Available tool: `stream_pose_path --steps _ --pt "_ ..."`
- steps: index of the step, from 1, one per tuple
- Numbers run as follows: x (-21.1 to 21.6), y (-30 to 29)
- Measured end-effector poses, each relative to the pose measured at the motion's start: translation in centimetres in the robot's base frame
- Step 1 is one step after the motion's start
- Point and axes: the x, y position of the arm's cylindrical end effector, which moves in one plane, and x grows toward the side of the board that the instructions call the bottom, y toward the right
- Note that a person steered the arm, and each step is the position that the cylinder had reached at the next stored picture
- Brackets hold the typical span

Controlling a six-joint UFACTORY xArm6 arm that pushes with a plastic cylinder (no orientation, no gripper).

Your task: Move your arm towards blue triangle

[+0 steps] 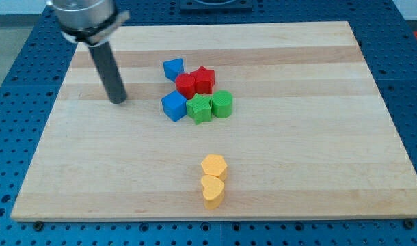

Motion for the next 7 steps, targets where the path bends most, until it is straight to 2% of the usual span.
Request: stream_pose_path --steps 1,2,4,5,6,7 --pt "-1.2 -0.1" --pt "-5.4 0.1" --pt "-5.8 0.1" --pt "-9.8 -0.4" --pt "-11.3 -0.4" --pt "-11.8 2.9"
